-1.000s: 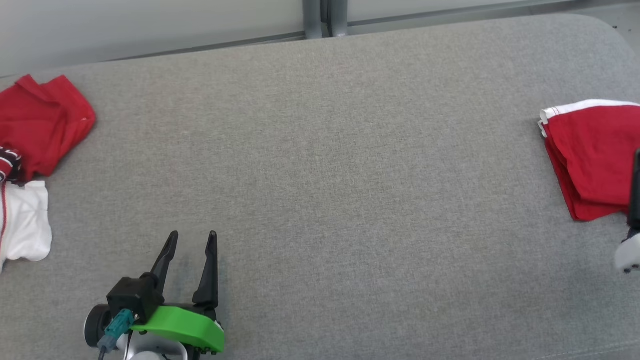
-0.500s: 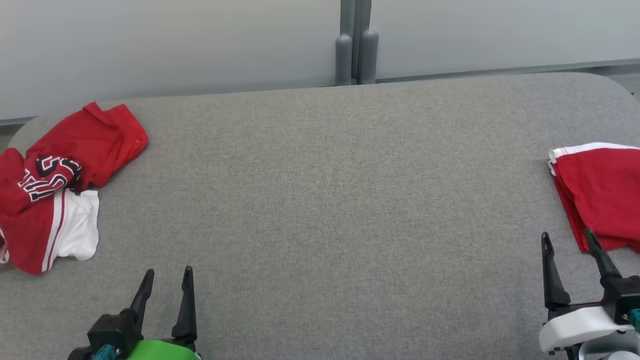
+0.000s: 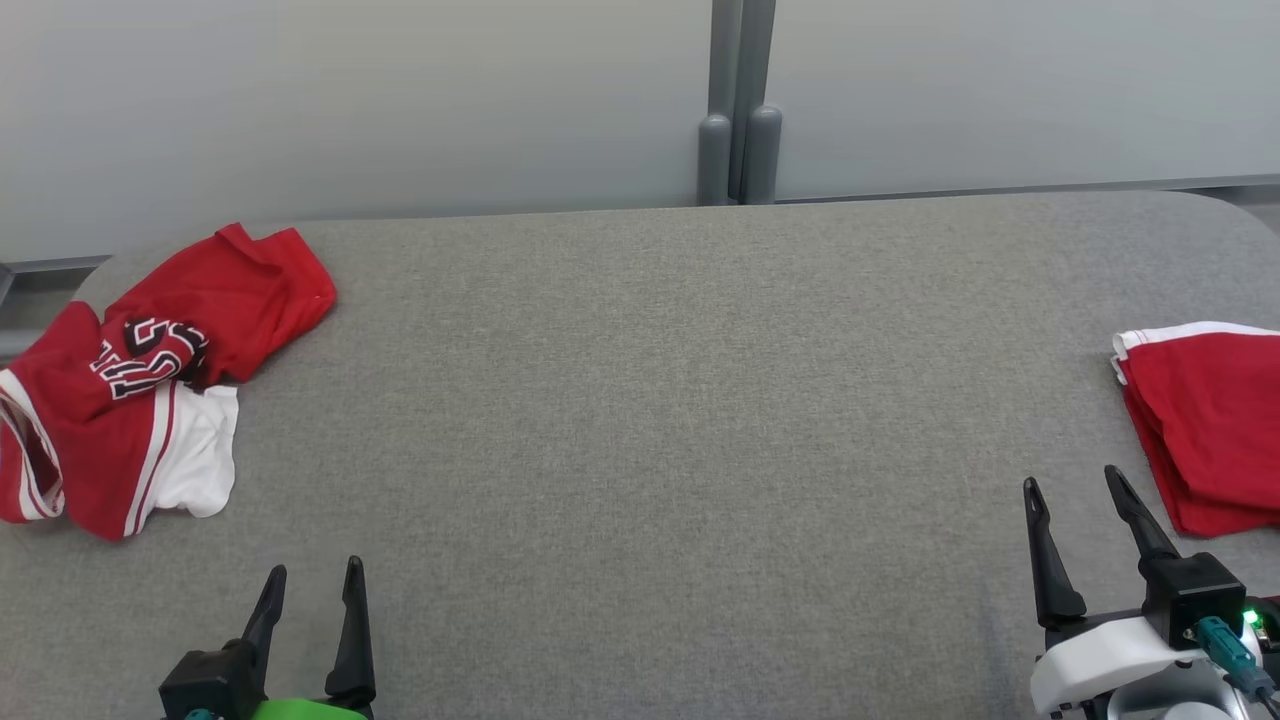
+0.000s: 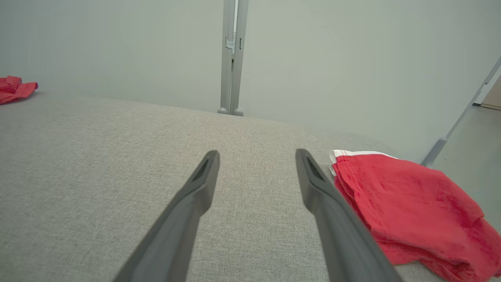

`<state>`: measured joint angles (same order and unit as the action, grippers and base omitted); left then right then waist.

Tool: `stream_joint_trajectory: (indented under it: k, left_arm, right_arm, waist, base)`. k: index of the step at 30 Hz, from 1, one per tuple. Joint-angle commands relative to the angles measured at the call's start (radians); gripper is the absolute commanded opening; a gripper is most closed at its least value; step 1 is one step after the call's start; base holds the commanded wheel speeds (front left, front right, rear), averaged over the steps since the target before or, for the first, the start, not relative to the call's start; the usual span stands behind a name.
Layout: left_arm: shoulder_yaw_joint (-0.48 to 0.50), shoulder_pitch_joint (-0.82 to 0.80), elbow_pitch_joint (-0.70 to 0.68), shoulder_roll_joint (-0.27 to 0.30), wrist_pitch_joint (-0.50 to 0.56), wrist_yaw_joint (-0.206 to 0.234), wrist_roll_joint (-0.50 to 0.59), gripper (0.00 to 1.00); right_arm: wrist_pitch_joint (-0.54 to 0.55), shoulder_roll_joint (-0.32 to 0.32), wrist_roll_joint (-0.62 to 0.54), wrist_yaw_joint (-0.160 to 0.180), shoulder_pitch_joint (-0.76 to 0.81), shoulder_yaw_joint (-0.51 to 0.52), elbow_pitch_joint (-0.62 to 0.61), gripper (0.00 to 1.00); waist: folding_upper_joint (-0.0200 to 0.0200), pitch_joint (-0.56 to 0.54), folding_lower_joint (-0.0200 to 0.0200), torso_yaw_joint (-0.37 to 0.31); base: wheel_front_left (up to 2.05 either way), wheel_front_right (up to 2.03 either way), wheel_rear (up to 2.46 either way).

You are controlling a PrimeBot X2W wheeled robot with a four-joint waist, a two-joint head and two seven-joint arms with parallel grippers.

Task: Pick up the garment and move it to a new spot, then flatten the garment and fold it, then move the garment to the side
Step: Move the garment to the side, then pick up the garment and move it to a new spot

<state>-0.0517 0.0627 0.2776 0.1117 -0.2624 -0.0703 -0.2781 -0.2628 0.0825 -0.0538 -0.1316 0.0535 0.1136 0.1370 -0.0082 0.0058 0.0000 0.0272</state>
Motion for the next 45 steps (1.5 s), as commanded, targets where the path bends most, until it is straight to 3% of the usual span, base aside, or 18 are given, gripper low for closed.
stream_joint_trajectory:
  k: [1, 14, 23, 30, 38, 45]
  left_arm:
    - [0.011, -0.004, 0.006, -0.005, -0.003, -0.007, 0.011, 1.0]
    - [0.055, -0.027, -0.008, -0.038, -0.003, -0.026, 0.046, 1.0]
    - [0.068, -0.01, -0.007, -0.05, -0.003, -0.029, 0.051, 1.0]
    - [0.078, 0.012, -0.006, -0.054, -0.003, -0.021, 0.053, 1.0]
    - [0.076, -0.068, 0.012, -0.058, 0.007, -0.029, -0.009, 1.0]
    - [0.033, -0.364, 0.048, -0.018, 0.198, -0.047, -0.07, 1.0]
  right_arm:
    - [-0.003, -0.001, 0.006, 0.002, -0.014, -0.007, 0.003, 1.0]
    - [-0.003, -0.01, 0.008, 0.002, -0.004, -0.004, -0.011, 1.0]
    - [-0.003, -0.011, 0.012, 0.002, -0.038, -0.047, 0.001, 1.0]
    - [-0.003, -0.011, 0.017, 0.002, -0.066, -0.082, 0.008, 1.0]
    - [-0.003, 0.018, 0.017, 0.002, -0.097, -0.065, -0.016, 1.0]
    - [-0.003, 0.117, -0.002, 0.002, -0.183, -0.024, -0.062, 1.0]
  waist:
    - [0.0082, 0.001, 0.0, 0.018]
    - [0.0082, 0.021, 0.0, 0.101]
    - [0.0082, 0.022, 0.0, 0.348]
    - [0.0082, 0.016, 0.0, 0.441]
    - [0.0082, 0.072, 0.0, 0.471]
    - [0.0082, 0.256, 0.0, 0.466]
  base:
    - [0.0, 0.0, 0.0]
    - [0.0, 0.0, 0.0]
    - [0.0, 0.0, 0.0]
    - [0.0, 0.0, 0.0]
    - [0.0, 0.0, 0.0]
    - [0.0, 0.0, 0.0]
